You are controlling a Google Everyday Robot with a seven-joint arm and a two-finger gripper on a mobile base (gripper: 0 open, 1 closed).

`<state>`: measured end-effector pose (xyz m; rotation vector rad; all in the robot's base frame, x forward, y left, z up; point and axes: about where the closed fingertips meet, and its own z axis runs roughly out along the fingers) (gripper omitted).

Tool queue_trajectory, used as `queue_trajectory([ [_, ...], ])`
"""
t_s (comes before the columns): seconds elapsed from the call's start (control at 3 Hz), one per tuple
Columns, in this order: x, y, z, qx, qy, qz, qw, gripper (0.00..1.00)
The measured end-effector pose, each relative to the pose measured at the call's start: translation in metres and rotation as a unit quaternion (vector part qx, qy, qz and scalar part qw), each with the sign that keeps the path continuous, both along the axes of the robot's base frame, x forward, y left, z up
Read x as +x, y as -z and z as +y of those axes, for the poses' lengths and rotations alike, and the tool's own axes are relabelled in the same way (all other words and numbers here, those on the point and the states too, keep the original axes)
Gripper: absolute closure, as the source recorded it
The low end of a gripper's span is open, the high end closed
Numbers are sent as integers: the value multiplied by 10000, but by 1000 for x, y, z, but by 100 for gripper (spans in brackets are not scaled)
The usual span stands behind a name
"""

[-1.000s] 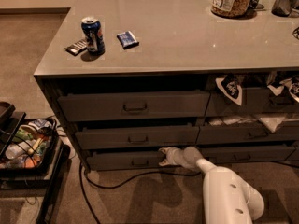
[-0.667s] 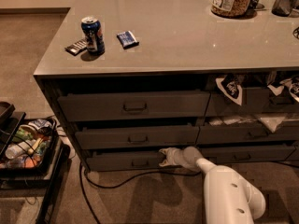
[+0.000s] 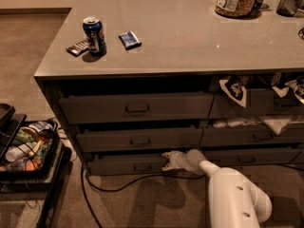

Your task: Open bottom drawer

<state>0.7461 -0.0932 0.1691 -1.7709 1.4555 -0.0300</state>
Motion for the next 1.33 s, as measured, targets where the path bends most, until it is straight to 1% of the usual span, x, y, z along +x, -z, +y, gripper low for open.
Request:
queue_trajectory([
  [0.33,-9,1,1,59,-54,103,9999,100],
  [1.0,-21,-1,3,201,-111,150,9996,100],
  [1.33,-20,-9,1,189,-110,18,9998,100],
])
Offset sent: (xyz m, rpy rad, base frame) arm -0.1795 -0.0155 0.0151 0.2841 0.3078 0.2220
